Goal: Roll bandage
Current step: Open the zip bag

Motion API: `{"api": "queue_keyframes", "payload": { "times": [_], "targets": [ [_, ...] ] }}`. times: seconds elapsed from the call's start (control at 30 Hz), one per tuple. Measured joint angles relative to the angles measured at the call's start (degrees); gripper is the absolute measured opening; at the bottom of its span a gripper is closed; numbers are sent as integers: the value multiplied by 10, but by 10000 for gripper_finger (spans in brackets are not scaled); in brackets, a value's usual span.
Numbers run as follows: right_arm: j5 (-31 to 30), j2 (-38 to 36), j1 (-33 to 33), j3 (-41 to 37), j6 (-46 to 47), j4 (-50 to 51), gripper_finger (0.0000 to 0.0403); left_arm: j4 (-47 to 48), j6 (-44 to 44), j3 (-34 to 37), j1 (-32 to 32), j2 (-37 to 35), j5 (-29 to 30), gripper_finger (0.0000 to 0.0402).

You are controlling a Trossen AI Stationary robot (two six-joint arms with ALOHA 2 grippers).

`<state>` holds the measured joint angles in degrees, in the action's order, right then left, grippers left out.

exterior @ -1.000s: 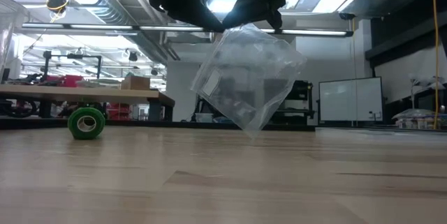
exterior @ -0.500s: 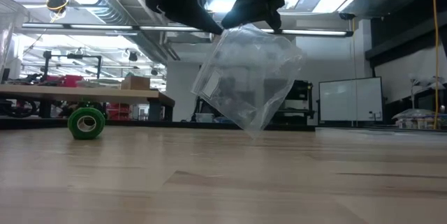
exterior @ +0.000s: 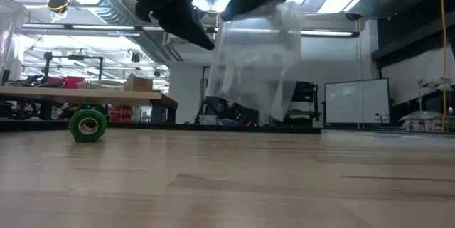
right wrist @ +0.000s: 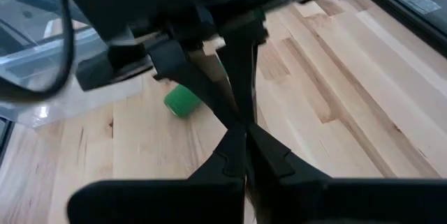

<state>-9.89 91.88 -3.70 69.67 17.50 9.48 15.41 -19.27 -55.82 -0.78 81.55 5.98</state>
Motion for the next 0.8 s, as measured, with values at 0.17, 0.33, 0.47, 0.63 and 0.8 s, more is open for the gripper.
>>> {"api": "queue_keyframes", "payload": {
  "times": [0.17,0.33,0.47,0.63,0.8],
  "targets": [
    [0,-1,0,1,0,-1,1,-5,-2,0,0,1,1,7],
    [0,-1,0,1,0,1,1,-7,-6,0,0,1,2,18],
    [0,-1,0,1,0,6,1,-8,-4,0,0,0,18,46],
    [0,-1,0,1,0,13,1,-7,0,0,2,0,21,94],
    [-10,-1,0,1,0,24,1,-7,2,0,11,0,20,131]
  ]
}}
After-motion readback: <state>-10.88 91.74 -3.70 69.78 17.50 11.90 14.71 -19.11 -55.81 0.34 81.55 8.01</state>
